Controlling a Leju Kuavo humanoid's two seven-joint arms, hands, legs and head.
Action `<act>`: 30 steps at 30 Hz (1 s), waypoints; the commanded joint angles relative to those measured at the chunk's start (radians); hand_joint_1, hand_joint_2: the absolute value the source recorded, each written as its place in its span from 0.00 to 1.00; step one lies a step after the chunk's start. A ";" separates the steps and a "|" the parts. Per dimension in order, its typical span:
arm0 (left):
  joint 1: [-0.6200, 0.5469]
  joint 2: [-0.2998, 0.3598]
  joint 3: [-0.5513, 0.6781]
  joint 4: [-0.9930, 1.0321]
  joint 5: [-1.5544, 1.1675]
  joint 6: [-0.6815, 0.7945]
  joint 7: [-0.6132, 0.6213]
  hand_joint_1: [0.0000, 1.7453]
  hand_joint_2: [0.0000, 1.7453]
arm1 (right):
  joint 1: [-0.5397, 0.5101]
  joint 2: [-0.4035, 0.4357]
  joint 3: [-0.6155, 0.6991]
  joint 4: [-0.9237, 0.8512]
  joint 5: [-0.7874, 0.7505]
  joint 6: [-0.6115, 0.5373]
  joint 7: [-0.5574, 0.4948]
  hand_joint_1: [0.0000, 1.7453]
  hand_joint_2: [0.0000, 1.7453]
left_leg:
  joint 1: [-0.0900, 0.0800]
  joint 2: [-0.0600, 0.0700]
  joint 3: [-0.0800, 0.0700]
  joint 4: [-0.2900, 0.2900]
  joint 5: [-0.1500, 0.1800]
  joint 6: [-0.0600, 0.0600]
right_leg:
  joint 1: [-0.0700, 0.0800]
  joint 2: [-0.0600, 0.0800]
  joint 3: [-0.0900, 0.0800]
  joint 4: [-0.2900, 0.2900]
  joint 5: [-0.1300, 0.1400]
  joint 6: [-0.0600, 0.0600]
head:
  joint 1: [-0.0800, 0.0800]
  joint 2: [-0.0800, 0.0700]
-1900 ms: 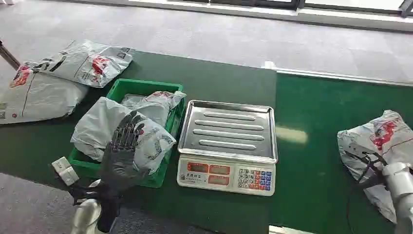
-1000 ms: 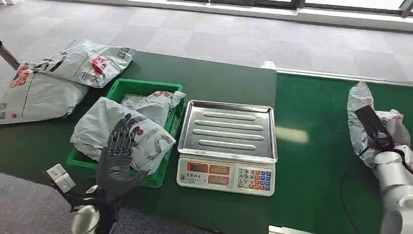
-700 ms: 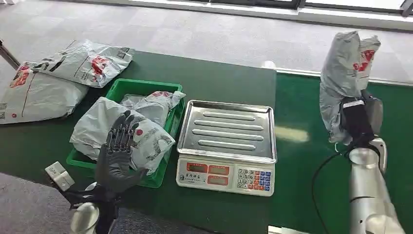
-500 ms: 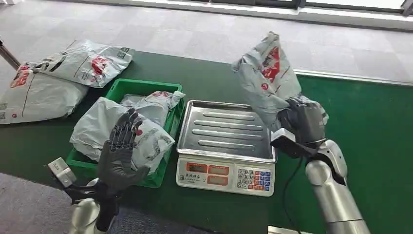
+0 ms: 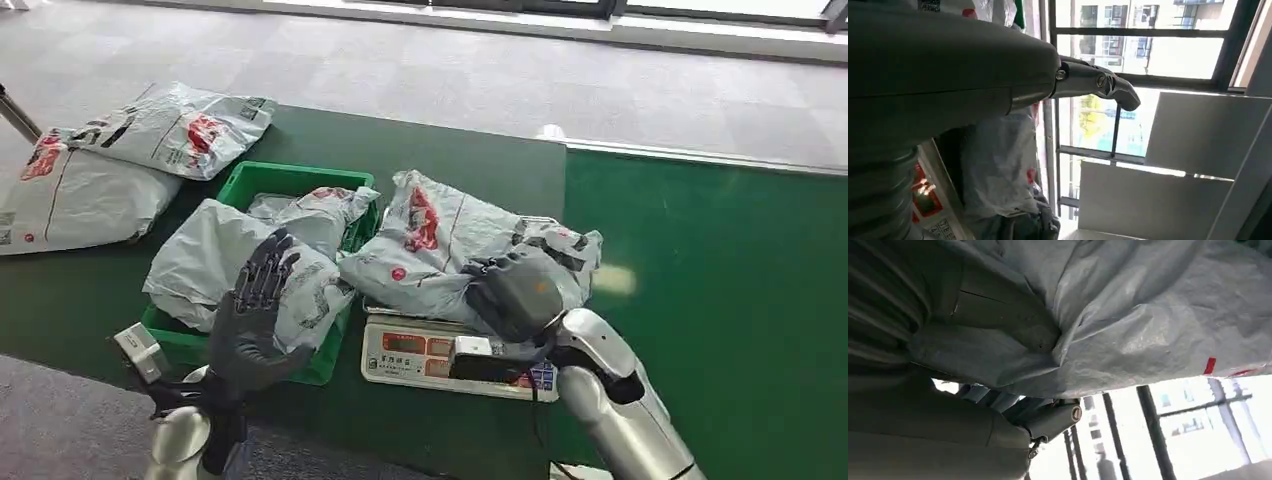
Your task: Moved the parcel from conveyor to table for the left to box.
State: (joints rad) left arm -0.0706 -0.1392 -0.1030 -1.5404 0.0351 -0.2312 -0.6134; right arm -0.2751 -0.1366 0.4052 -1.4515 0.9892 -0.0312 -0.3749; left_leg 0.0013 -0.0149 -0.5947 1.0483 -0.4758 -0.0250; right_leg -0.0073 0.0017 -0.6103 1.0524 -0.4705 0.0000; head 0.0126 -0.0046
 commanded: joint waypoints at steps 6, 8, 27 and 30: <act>0.016 0.002 0.076 -0.039 -0.006 0.029 0.023 0.00 1.00 | -0.150 0.023 0.119 0.224 -0.245 0.174 -0.045 0.00 1.00 | 0.000 0.004 0.002 -0.002 0.001 0.000 | 0.000 0.004 0.001 -0.002 0.002 -0.001 | 0.000 0.000; 0.010 0.000 0.087 -0.041 -0.011 0.040 0.014 0.00 1.00 | -0.148 0.022 0.100 0.233 -0.297 0.180 -0.082 0.00 1.00 | 0.000 0.004 0.002 -0.004 0.001 0.000 | 0.000 0.003 0.002 -0.004 0.003 -0.001 | 0.000 0.000; -0.218 0.075 0.007 -0.055 -0.278 0.353 0.090 0.00 1.00 | 0.014 0.082 -0.146 -0.110 -0.667 0.050 -0.207 0.00 1.00 | 0.001 -0.003 -0.002 -0.002 0.003 -0.001 | 0.001 -0.004 0.000 -0.003 0.002 -0.001 | 0.000 0.000; -0.307 0.080 -0.074 0.033 -0.430 0.369 0.202 0.00 1.00 | 0.096 0.154 -0.279 -0.216 -0.766 -0.147 -0.313 0.00 1.00 | 0.001 -0.007 -0.002 -0.001 0.003 -0.001 | 0.001 -0.008 0.001 -0.002 0.001 -0.001 | 0.000 0.000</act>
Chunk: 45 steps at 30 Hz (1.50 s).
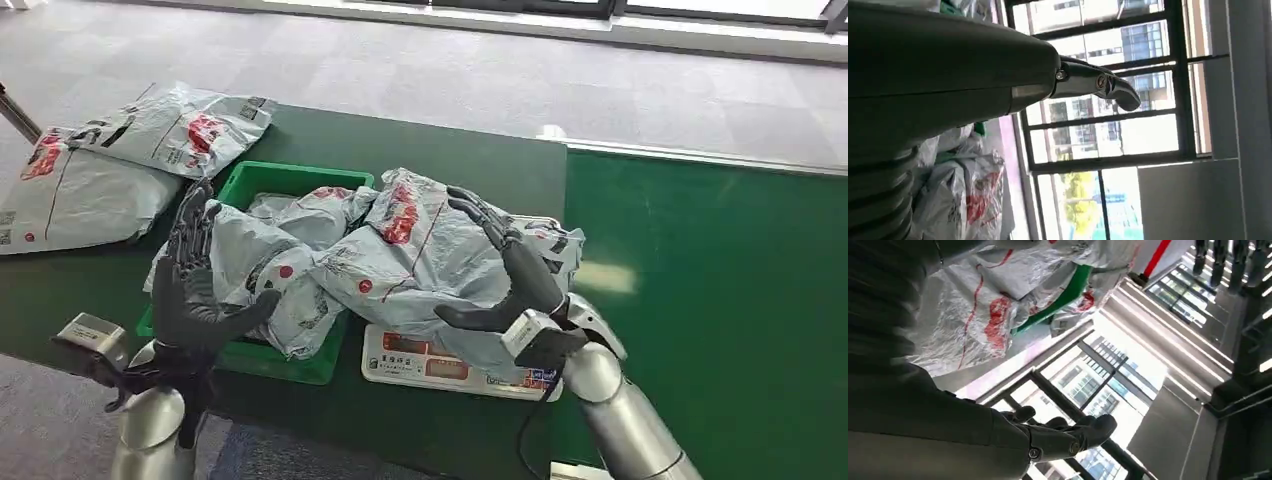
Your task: Moved the parcel from conveyor to table for the left to box.
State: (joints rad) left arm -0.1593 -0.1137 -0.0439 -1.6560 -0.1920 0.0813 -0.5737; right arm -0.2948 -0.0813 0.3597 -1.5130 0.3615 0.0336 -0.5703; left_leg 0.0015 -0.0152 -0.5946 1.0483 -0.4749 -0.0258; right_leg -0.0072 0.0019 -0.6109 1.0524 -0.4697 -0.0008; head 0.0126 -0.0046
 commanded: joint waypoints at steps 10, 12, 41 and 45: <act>-0.498 -0.084 -0.413 0.692 -0.487 0.059 0.479 0.00 1.00 | 0.306 0.167 -0.489 -0.276 -0.396 -0.650 -0.128 0.00 0.00 | 0.000 -0.014 0.001 -0.003 0.005 0.002 | 0.000 -0.015 0.006 -0.007 0.001 0.001 | 0.000 0.000; -0.504 -0.081 -0.425 0.709 -0.494 0.055 0.480 0.00 1.00 | 0.309 0.174 -0.485 -0.267 -0.394 -0.652 -0.128 0.00 1.00 | -0.001 -0.008 0.001 -0.003 0.004 0.001 | -0.001 -0.010 0.004 -0.007 0.003 0.001 | 0.000 0.000; -0.669 -0.234 -0.681 1.275 -0.488 -0.118 0.613 1.00 1.00 | 0.313 0.216 -0.441 -0.225 -0.321 -0.665 -0.091 0.00 1.00 | -0.001 0.007 0.003 -0.006 0.003 0.001 | -0.001 0.004 0.002 -0.008 0.007 0.001 | 0.000 0.000; -0.673 -0.219 -0.590 1.229 -0.454 -0.037 0.549 1.00 1.00 | 0.323 0.219 -0.443 -0.239 -0.320 -0.672 -0.090 0.00 1.00 | -0.001 0.007 0.002 -0.004 0.002 0.001 | -0.001 0.005 0.001 -0.005 0.006 0.001 | 0.000 0.000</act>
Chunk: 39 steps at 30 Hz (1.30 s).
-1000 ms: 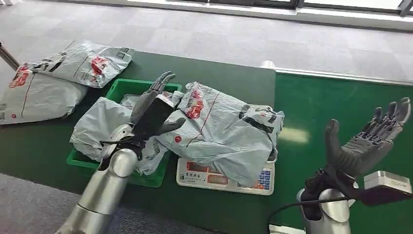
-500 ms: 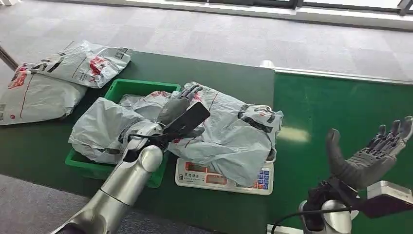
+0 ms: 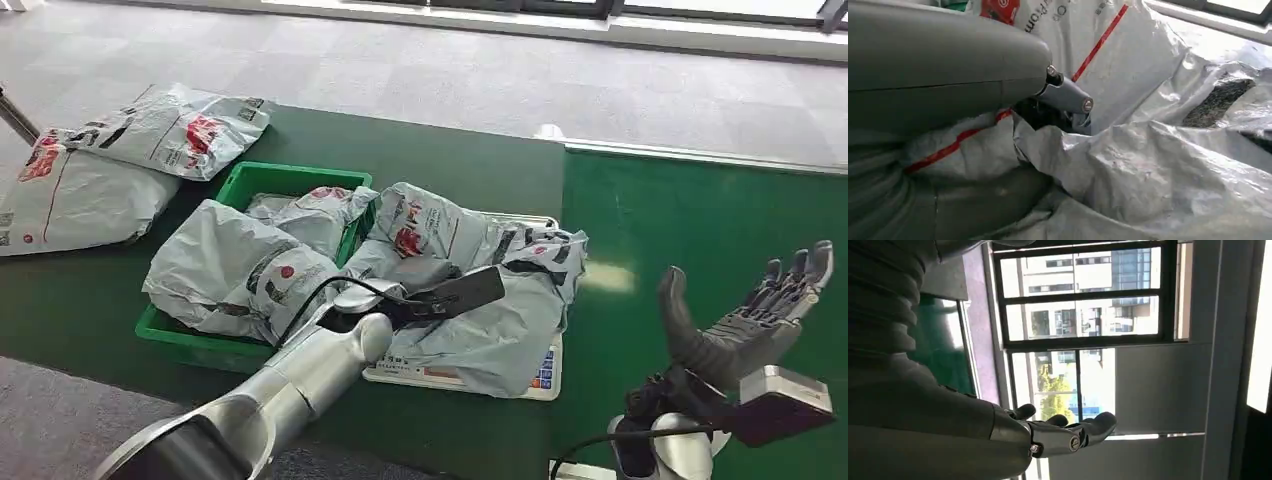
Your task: Moved the parcel from conveyor to table for the left to box.
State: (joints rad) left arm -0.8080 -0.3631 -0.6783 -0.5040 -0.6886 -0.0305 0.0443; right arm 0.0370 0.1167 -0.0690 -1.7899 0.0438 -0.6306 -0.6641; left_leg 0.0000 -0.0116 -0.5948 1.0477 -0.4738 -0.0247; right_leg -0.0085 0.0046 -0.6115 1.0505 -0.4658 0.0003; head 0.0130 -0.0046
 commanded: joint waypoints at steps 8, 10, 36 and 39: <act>0.123 0.137 0.234 -0.519 0.175 0.275 -0.239 1.00 1.00 | 0.092 0.042 -0.078 -0.054 -0.011 0.000 -0.012 0.00 1.00 | 0.000 0.001 0.001 -0.003 0.001 0.000 | 0.000 0.000 0.000 -0.003 0.001 0.000 | 0.000 0.000; 0.136 0.147 0.243 -0.567 0.175 0.267 -0.230 1.00 1.00 | 0.095 0.047 -0.086 -0.055 -0.013 0.002 -0.015 0.00 1.00 | -0.001 0.003 0.000 -0.002 0.000 0.000 | 0.000 0.002 -0.001 -0.002 0.001 0.000 | 0.000 0.000; 0.596 0.303 0.730 -0.896 0.076 0.498 -0.303 0.00 1.00 | 0.197 0.127 -0.203 -0.121 0.012 0.132 0.003 0.00 1.00 | 0.000 0.007 0.003 -0.008 0.000 0.000 | 0.000 0.005 0.001 -0.005 0.000 -0.001 | 0.000 0.000; 0.597 0.296 0.734 -0.873 -0.032 0.497 -0.228 0.00 1.00 | 0.184 0.120 -0.191 -0.108 0.022 0.144 0.011 0.00 1.00 | 0.000 0.007 0.001 -0.005 0.000 0.000 | 0.000 0.005 -0.001 -0.003 0.000 -0.001 | 0.000 0.000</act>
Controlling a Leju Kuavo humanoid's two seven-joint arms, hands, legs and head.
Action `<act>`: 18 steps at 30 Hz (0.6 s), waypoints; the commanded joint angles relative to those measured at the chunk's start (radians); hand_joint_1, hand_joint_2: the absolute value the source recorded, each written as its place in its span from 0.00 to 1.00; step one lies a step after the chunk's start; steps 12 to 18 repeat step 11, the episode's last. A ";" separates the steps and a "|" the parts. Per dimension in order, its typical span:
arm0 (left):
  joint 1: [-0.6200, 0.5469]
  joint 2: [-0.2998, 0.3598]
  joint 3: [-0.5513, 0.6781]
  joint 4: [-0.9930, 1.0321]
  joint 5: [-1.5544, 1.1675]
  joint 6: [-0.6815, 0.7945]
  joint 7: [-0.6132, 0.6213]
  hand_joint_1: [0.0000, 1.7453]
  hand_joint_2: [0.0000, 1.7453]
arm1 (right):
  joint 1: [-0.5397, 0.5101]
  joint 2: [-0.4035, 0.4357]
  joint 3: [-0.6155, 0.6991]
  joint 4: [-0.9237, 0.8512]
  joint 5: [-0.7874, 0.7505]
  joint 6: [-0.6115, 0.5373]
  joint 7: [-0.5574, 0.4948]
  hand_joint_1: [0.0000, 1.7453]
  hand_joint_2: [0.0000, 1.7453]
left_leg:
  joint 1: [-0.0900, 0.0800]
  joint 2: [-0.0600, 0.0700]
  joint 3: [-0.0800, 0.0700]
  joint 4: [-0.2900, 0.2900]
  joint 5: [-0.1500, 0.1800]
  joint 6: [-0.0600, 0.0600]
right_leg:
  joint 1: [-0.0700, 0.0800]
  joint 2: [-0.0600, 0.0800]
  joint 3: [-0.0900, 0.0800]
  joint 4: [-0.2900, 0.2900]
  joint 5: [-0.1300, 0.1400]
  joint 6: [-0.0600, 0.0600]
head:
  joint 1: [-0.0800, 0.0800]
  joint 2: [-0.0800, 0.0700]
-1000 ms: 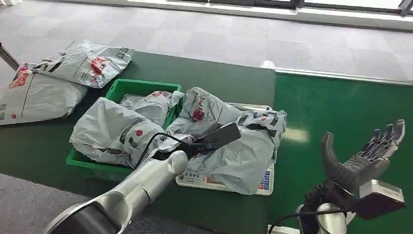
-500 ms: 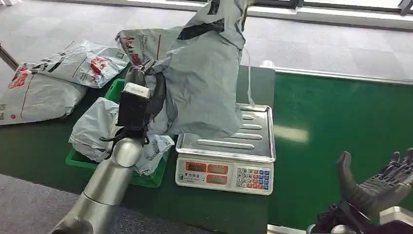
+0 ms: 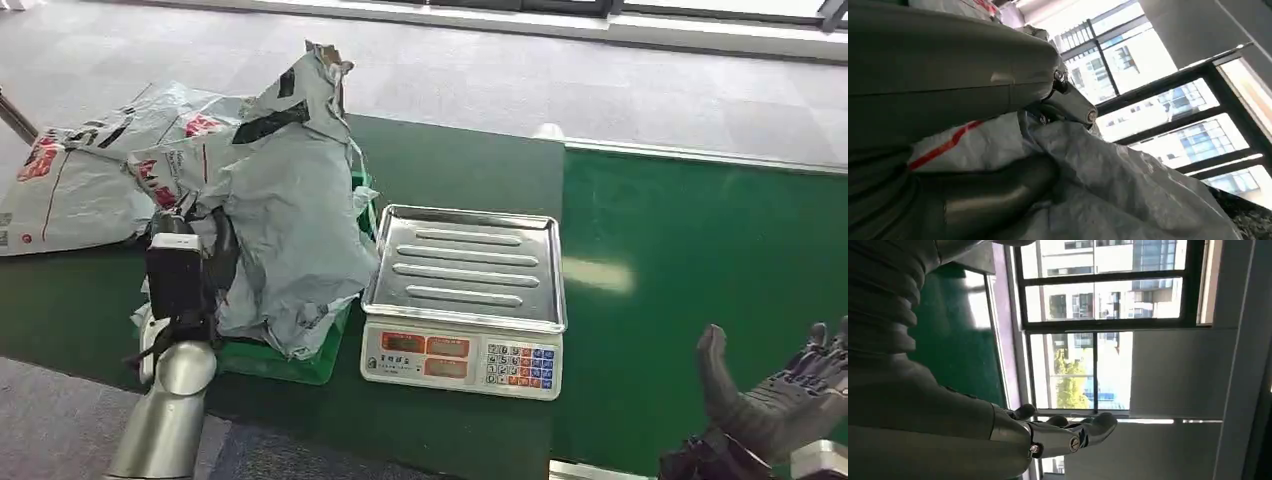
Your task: Moved the parcel from conveyor to table for the left to box.
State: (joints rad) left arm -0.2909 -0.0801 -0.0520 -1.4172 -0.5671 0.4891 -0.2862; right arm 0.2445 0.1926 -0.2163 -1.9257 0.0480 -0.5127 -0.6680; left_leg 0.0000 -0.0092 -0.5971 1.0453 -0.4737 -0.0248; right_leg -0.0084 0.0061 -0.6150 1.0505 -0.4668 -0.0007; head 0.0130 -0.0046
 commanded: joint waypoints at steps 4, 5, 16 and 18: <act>0.064 -0.006 0.129 0.078 -0.230 -0.025 0.192 0.00 1.00 | -0.036 0.032 -0.020 0.050 0.049 0.048 0.049 0.00 1.00 | 0.000 0.001 0.002 -0.003 0.001 0.000 | 0.000 0.000 0.002 -0.003 0.001 0.000 | 0.000 0.000; 0.067 -0.009 0.131 0.076 -0.229 -0.023 0.192 0.00 1.00 | -0.036 0.031 -0.017 0.053 0.053 0.052 0.054 0.00 1.00 | 0.000 0.001 0.001 -0.001 0.000 0.000 | 0.000 0.000 0.001 -0.002 0.001 0.000 | 0.000 0.000; 0.105 -0.033 0.143 0.011 -0.195 0.022 0.156 0.00 1.00 | -0.040 0.033 -0.015 0.068 0.065 0.068 0.069 0.00 1.00 | 0.001 0.002 0.002 -0.003 0.000 0.000 | 0.001 0.001 0.003 -0.004 0.001 0.000 | 0.000 0.000; 0.105 -0.033 0.143 0.011 -0.195 0.022 0.156 0.00 1.00 | -0.040 0.033 -0.015 0.068 0.065 0.068 0.069 0.00 1.00 | 0.001 0.002 0.002 -0.003 0.000 0.000 | 0.001 0.001 0.003 -0.004 0.001 0.000 | 0.000 0.000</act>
